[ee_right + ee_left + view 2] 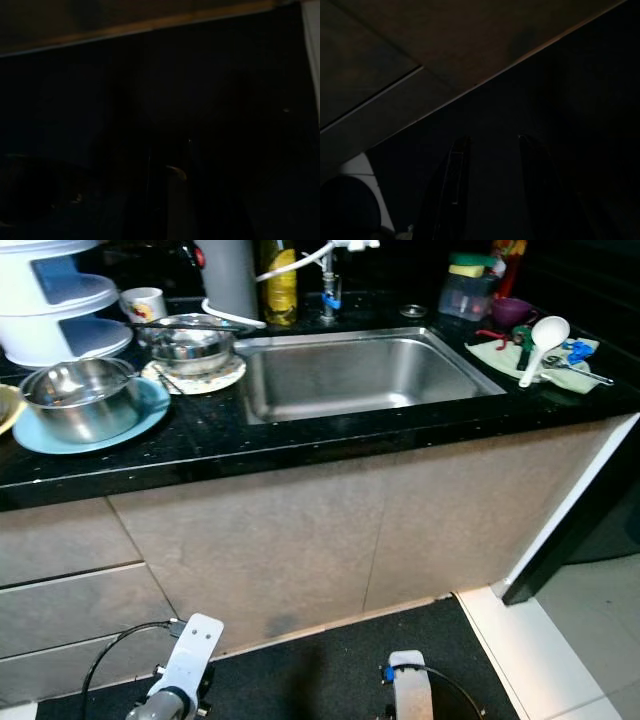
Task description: Kitchen organization
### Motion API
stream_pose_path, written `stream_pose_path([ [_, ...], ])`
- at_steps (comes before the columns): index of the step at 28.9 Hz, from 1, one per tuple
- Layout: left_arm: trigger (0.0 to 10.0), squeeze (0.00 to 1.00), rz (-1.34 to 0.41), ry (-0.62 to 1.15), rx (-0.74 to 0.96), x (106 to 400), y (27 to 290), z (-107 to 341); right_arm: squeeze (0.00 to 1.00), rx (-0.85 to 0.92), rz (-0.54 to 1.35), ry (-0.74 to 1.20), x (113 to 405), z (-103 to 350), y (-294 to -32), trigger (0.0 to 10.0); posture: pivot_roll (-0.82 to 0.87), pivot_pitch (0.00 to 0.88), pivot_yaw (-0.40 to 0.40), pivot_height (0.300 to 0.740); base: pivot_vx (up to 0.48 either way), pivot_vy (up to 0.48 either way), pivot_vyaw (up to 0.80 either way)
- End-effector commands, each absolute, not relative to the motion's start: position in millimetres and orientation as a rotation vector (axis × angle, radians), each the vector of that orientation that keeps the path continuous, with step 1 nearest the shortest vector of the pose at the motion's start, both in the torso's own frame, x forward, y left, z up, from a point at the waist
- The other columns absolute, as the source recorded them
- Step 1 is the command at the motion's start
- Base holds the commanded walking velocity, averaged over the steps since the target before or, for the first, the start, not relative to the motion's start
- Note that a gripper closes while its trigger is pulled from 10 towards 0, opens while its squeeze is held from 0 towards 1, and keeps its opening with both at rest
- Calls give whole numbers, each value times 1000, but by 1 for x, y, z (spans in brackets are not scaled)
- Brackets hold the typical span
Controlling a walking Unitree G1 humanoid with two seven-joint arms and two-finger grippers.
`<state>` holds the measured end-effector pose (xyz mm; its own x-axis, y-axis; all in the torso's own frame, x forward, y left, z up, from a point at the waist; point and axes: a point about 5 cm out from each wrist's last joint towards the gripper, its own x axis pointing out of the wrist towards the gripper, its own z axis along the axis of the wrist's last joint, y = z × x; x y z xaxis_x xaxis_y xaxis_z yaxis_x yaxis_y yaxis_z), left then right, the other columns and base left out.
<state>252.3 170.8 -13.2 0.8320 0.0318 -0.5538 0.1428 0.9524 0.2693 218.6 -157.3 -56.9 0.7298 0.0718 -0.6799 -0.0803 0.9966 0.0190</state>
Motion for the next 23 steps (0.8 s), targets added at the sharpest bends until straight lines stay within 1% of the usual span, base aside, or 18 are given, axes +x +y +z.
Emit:
stream_pose_path([
  [1,10000,0,-59,609,310,247,173,-18,0,-7,75,762,214,-61,-159,10000,-24,137,-25,740,0,386,0],
  [23,10000,0,-57,591,308,250,178,-17,0,7,80,751,214,-63,-155,10000,-15,144,-19,740,0,411,0],
])
